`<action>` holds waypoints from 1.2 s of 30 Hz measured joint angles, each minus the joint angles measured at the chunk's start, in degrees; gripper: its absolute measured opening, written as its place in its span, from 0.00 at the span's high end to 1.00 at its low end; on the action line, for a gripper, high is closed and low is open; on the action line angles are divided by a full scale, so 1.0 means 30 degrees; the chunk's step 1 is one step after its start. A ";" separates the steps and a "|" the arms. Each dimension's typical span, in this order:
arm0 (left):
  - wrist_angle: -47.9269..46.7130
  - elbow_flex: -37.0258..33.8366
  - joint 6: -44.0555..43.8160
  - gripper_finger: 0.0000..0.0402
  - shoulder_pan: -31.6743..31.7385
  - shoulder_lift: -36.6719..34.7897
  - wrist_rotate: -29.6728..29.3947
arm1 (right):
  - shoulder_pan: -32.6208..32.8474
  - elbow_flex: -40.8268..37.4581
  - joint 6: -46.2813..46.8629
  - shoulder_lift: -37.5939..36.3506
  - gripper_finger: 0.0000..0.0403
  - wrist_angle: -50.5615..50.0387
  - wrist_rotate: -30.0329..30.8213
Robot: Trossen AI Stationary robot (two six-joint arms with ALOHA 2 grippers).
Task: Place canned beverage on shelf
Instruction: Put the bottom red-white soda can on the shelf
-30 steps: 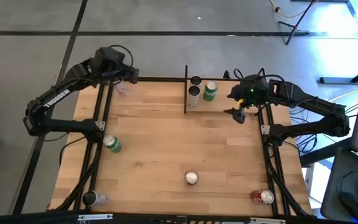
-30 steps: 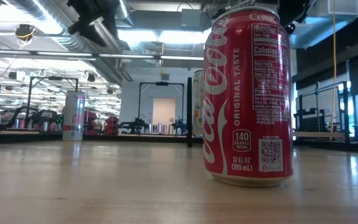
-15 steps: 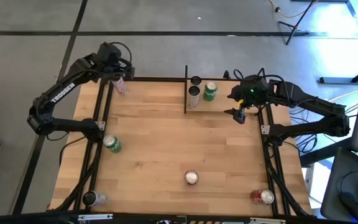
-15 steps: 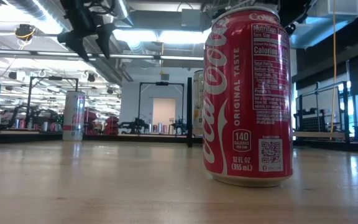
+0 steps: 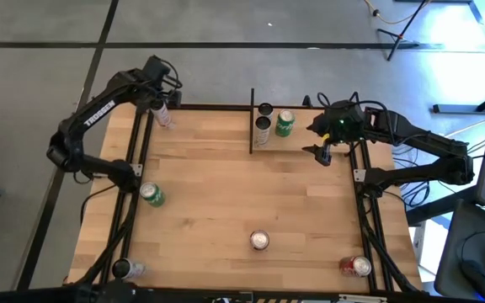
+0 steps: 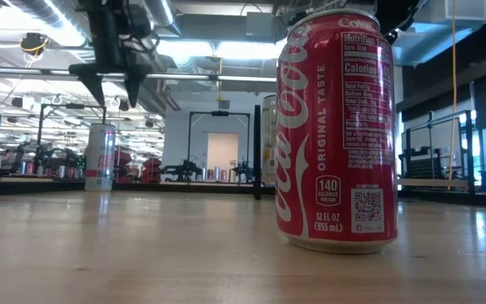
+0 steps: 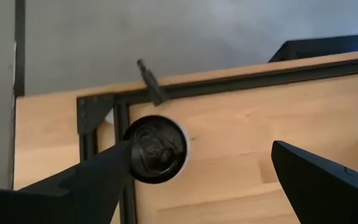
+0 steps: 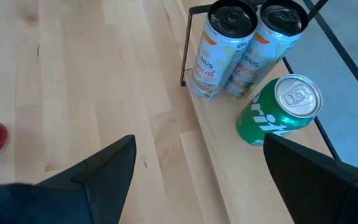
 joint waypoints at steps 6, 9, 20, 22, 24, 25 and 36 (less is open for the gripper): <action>-0.0629 0.0000 -0.0144 0.06 0.0536 0.1178 -0.0568 | 0.0000 0.0000 0.0011 0.0000 0.16 -0.0073 -0.0007; -0.0848 0.0000 -0.0144 0.06 0.0662 0.1607 -0.0589 | 0.0000 0.0000 0.0011 0.0000 0.16 -0.0080 0.0000; -0.1284 -0.0007 0.0316 0.06 0.0244 0.1529 0.0356 | 0.0000 0.0000 0.0045 0.0000 0.16 -0.0155 -0.0019; -0.0951 -0.0007 0.0413 0.06 -0.0508 0.0953 0.0877 | 0.0000 0.0000 0.0178 0.0000 0.16 -0.0304 -0.0029; -0.0234 -0.0007 0.0819 0.06 -0.1431 0.0295 0.1929 | 0.0000 0.0000 0.0187 0.0000 0.16 -0.0443 -0.0032; 0.0198 -0.0007 0.0973 0.06 -0.1959 -0.0094 0.2642 | 0.0000 0.0000 0.0195 0.0000 0.16 -0.0421 -0.0036; 0.3773 -0.0007 0.0463 0.06 -0.9138 -0.1320 0.6063 | 0.0000 0.0000 0.1540 0.0306 0.16 -0.0066 -0.0009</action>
